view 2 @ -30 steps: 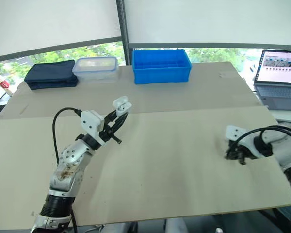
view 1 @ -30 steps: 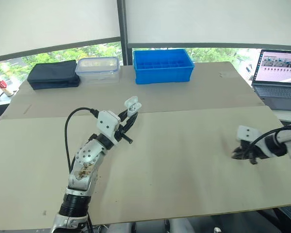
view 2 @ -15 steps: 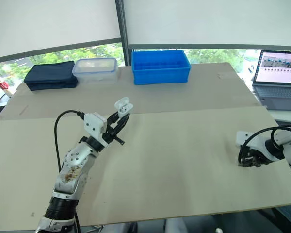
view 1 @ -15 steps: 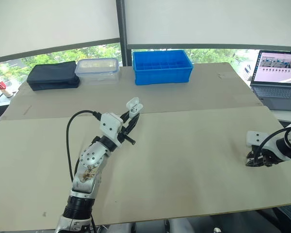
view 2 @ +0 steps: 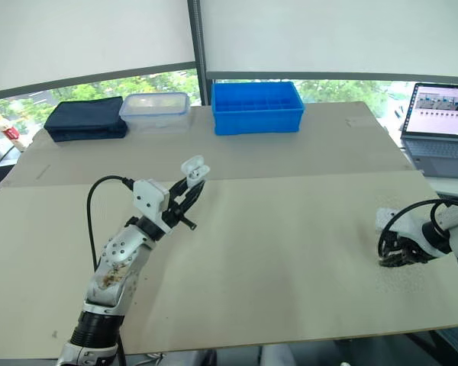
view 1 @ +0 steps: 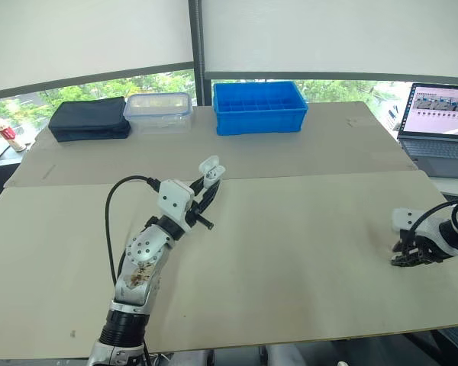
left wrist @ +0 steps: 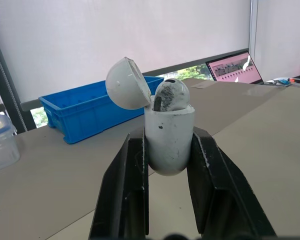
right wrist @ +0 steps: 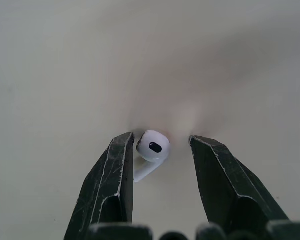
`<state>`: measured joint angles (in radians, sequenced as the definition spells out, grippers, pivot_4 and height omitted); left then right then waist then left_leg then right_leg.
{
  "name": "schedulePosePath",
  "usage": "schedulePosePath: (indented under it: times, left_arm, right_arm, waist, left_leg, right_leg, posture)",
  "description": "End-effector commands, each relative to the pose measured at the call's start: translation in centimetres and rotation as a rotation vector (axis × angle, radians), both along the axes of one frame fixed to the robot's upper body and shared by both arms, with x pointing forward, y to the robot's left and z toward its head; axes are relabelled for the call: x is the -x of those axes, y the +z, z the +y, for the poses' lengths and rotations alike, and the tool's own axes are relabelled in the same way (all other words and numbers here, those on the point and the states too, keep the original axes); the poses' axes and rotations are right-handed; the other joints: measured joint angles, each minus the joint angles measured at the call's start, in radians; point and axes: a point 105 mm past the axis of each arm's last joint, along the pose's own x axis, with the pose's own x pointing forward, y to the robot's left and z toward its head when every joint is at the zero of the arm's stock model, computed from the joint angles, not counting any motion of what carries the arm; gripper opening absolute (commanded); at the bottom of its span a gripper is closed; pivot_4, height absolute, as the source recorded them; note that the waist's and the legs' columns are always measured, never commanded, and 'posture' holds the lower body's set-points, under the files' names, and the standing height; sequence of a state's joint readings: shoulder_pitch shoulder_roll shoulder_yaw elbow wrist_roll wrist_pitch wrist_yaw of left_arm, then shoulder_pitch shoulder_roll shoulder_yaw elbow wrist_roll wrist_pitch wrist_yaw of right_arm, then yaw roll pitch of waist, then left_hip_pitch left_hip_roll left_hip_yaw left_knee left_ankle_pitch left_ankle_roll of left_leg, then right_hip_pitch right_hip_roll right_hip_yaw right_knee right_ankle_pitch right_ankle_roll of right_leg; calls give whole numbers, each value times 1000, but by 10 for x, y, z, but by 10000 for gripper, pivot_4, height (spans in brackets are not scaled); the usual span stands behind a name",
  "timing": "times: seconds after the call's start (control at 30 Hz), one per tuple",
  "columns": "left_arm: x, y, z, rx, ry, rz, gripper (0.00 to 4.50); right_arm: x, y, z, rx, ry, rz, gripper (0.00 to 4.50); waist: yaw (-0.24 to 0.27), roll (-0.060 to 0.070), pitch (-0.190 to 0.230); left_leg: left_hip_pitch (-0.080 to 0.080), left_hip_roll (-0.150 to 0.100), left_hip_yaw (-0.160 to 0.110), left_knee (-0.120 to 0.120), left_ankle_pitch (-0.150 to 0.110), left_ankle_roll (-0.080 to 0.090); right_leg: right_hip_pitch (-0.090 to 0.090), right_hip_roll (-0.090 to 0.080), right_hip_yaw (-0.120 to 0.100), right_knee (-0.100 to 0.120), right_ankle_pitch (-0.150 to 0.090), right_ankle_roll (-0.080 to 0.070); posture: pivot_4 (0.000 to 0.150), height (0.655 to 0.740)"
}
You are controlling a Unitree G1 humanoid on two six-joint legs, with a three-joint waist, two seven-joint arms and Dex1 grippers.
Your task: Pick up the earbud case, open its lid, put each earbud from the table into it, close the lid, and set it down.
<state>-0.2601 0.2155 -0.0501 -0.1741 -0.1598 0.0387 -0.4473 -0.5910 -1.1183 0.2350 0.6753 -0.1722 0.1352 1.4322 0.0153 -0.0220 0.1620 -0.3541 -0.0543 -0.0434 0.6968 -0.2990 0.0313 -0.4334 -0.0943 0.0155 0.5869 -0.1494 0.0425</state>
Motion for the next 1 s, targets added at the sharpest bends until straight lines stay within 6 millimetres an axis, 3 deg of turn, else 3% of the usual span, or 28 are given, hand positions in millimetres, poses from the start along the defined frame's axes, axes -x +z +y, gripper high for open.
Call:
schedulePosePath:
  times: [0.03,0.63,0.83,1.0]
  left_arm:
    - [5,14,-4,6,-20,-59,5504]
    - [4,12,-7,-21,-29,-61,5504]
    - [5,12,-6,-16,-24,-60,5504]
    - [4,13,-5,-18,-22,-61,5504]
  right_arm:
    - [3,-3,-4,-31,-105,22,19871]
    - [19,-11,-6,-38,-202,67,19871]
    - [17,-14,-2,-51,-188,55,3120]
    - [14,-13,4,-72,-165,44,3120]
  waist:
    - [0,0,0]
    - [6,0,0]
    - [6,0,0]
    - [3,0,0]
  left_leg:
    - [0,0,0,0,0,0]
    - [0,0,-2,0,0,0]
    - [0,0,-2,0,0,0]
    - [1,0,-2,0,0,0]
  right_leg:
    - [0,0,0,0,0,0]
    - [0,0,-2,0,0,0]
    - [1,0,-2,0,0,0]
    - [2,0,-2,0,0,0]
  posture:
    - [1500,7400]
    - [1500,7400]
    - [1500,7400]
    - [1500,7400]
